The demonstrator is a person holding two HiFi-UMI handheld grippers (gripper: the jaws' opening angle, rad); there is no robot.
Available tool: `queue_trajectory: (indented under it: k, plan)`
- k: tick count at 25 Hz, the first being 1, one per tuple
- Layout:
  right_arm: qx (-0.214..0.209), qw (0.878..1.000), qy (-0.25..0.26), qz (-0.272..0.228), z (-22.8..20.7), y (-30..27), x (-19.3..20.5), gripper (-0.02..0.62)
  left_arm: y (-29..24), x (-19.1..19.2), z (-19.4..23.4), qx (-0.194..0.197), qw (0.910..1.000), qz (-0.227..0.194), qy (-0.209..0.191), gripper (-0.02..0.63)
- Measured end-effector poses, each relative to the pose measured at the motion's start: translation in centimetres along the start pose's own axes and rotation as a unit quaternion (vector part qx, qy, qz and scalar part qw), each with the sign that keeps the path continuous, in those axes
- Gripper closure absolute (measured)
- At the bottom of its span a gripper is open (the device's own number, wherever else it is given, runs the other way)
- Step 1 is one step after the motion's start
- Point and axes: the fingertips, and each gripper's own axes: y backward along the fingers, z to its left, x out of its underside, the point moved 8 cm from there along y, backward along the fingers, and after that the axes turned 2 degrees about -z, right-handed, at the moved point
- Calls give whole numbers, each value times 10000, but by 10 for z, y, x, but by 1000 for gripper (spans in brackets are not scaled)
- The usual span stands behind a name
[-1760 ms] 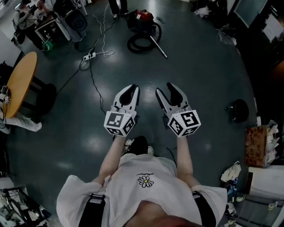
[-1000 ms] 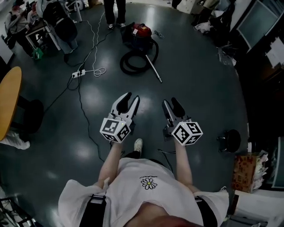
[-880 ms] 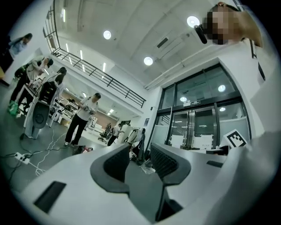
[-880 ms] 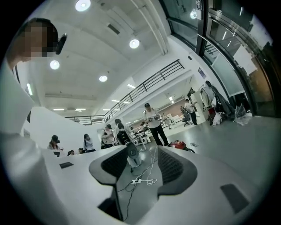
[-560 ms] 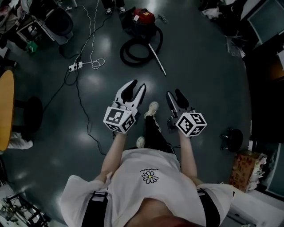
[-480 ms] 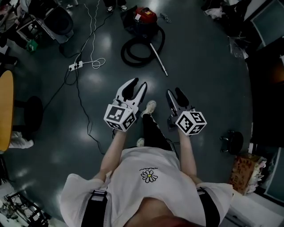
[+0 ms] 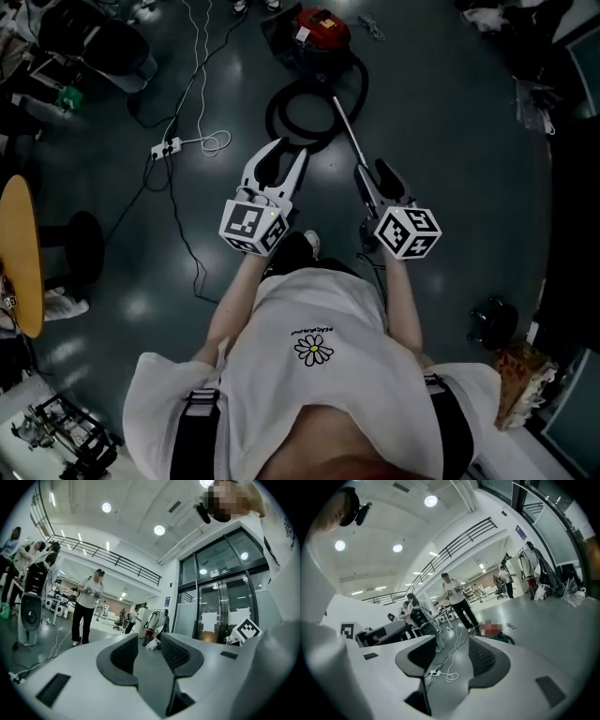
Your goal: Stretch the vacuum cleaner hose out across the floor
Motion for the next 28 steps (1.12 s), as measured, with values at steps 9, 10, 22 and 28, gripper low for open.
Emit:
queue_trajectory:
  k: [9,10,22,28]
  plan:
    - [82,9999,-65,-34,-60,-128,-54,371,-136,3,92,42,9999,108,-49,451]
    - [167,9998,-81,-31,-69,-143,-62,371,-154,5,102,85,9999,135,-36,451]
    - [1042,9943,-130,207,-169,-306,-139,371,-360,31,219,292,9979,572,-8,451]
    - [757,9900,-303,1147,-235,-358,-120,371,-419,75,231,37,9940,1072,209,451]
